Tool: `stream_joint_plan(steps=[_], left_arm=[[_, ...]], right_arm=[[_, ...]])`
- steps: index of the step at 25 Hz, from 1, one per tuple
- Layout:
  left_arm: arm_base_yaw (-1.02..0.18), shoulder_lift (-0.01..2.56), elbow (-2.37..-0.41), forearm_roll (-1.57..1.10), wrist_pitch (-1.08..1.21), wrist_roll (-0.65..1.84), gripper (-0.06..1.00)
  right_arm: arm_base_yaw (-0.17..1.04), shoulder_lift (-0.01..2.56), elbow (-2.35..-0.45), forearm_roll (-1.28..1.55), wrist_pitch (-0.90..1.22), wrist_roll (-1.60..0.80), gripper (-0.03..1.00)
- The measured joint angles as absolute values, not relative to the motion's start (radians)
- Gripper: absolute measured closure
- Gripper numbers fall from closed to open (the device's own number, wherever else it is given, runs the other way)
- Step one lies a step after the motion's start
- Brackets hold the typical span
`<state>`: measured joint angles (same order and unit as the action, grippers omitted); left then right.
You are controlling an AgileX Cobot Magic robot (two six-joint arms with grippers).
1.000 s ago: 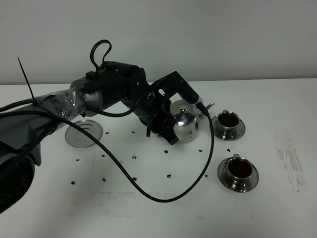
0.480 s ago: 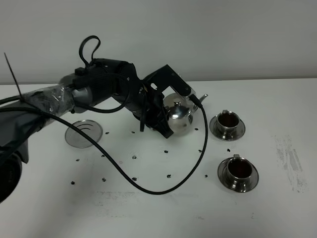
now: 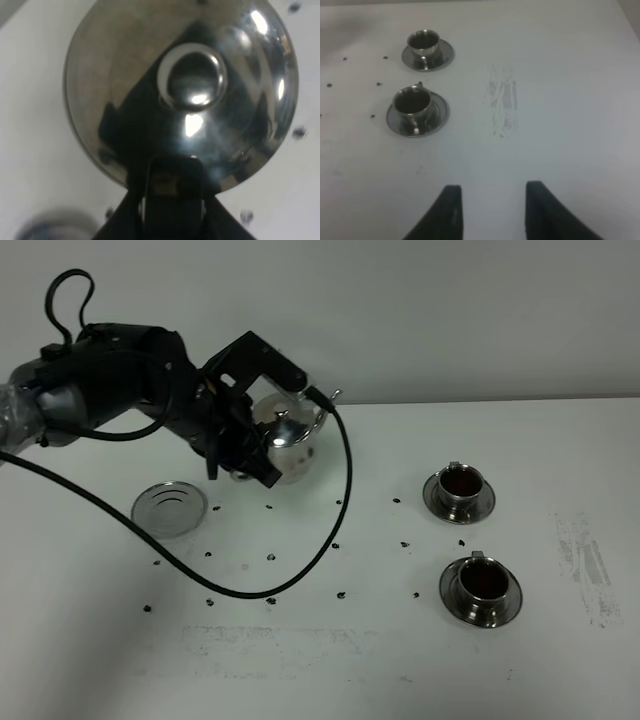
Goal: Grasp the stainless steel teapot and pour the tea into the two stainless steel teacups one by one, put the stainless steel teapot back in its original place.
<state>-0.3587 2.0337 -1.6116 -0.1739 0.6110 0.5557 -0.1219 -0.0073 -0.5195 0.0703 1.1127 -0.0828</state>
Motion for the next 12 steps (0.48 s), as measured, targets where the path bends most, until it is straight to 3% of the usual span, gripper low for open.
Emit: stream_joint_plan(steps=[12], left_arm=[[-0.190,1.858,-1.307,-0.174,0.529,0.521,0.72]], right_arm=[[-0.122,-0.007,-0.519,0.070,1.113,-0.083,0.67]])
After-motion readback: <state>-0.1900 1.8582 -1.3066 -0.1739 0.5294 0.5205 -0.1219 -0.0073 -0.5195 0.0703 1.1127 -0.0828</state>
